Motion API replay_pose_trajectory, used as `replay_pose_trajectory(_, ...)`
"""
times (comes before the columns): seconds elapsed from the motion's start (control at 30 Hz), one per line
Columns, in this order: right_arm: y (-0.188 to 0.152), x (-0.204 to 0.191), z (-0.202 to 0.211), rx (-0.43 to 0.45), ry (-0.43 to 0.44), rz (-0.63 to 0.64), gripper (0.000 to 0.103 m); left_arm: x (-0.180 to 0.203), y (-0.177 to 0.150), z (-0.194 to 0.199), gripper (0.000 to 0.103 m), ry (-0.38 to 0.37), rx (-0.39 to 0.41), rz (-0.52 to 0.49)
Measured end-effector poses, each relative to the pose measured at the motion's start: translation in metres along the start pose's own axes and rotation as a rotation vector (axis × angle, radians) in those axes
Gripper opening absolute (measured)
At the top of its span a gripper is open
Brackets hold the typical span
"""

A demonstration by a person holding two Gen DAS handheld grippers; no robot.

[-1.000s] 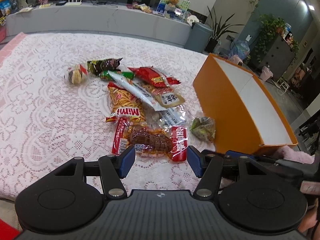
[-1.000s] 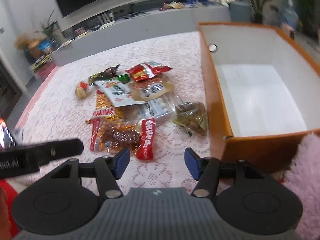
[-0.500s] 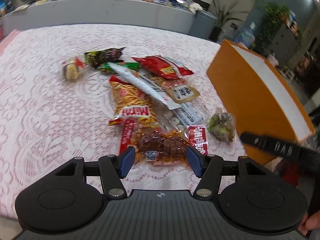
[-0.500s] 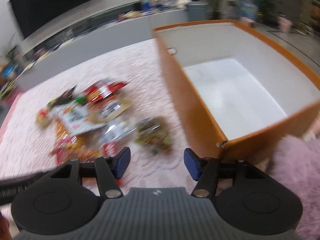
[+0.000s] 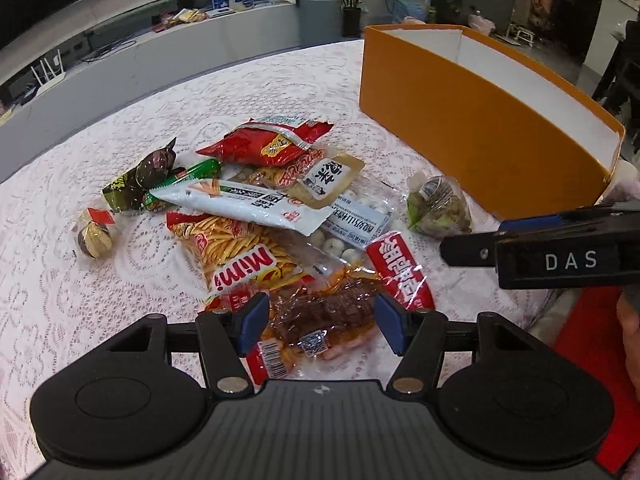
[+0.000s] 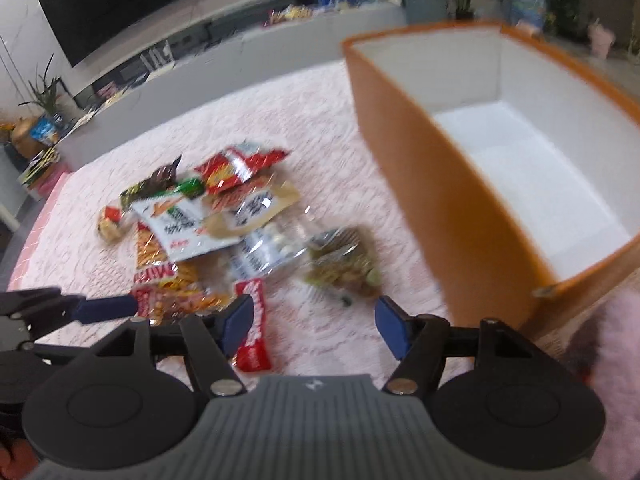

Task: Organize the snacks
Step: 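Move the left tool toward the red-wrapped meat snack pack while the right tool approaches the green-bean bag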

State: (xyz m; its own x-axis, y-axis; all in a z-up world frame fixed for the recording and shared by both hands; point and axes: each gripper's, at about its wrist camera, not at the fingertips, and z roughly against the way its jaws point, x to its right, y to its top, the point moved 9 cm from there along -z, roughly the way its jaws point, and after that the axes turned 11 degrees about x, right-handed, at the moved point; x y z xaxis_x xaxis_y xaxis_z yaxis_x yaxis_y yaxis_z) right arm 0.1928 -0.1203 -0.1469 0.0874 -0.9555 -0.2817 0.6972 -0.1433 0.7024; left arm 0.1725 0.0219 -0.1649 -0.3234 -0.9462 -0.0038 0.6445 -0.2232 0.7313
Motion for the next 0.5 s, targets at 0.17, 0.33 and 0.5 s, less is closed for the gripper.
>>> replay_pose_trajectory(0.17, -0.013, -0.012, -0.017, -0.084, 0.077, -0.031, 0.06, -0.015, -0.017, -0.002, 0.066, -0.009, -0.024, 0.081)
replay_pose_trajectory(0.33, -0.024, -0.022, -0.033, -0.139, 0.092, -0.033, 0.059, -0.015, -0.022, -0.003, 0.066, -0.03, -0.006, 0.086)
replay_pose_trajectory(0.5, -0.03, -0.026, -0.038, -0.171, 0.104, -0.034, 0.039, -0.006, -0.023, -0.008, 0.066, -0.029, 0.02, -0.001)
